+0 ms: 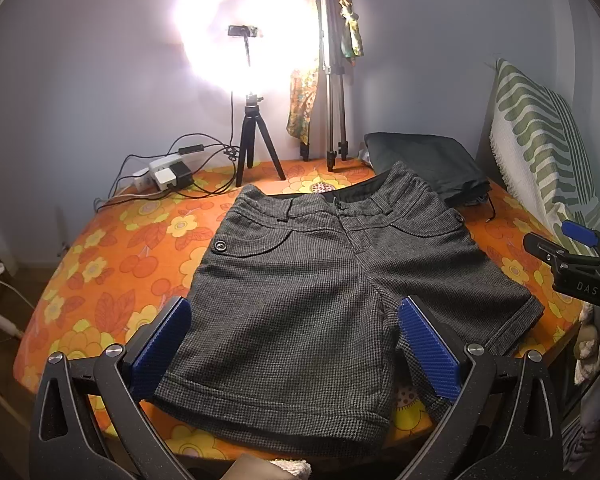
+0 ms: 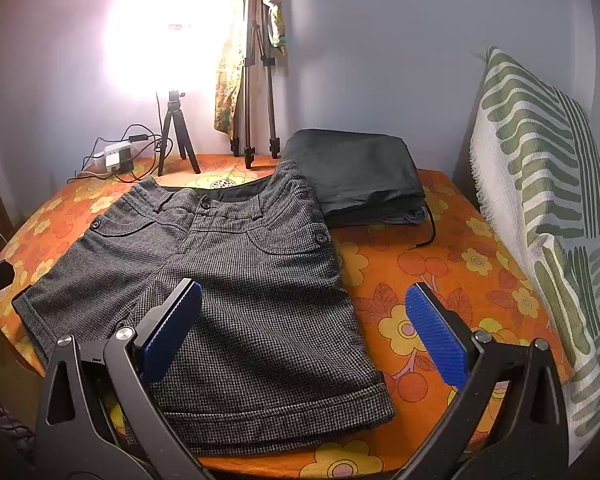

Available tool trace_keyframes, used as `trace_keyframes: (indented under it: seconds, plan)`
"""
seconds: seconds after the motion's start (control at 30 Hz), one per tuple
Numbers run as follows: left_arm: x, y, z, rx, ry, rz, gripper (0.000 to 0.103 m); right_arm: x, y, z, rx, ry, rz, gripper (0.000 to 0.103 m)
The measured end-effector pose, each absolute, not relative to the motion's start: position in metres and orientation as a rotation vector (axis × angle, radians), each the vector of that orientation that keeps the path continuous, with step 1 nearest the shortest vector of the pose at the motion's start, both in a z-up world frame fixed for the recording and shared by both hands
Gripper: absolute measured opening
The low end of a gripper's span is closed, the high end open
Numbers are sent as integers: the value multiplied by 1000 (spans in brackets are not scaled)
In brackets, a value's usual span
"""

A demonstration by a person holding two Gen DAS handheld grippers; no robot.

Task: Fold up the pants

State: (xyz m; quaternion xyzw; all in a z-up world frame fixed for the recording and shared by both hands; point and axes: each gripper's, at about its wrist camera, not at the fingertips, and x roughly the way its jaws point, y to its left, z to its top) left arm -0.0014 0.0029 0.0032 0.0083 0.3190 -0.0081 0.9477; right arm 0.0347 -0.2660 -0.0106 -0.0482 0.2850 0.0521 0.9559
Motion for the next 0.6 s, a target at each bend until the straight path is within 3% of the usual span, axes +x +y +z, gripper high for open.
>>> trace_keyframes:
  seconds: [0.6]
  plan:
    - [-1, 5, 3, -5, 658, -42, 103, 34, -266, -10, -97, 578, 105, 103]
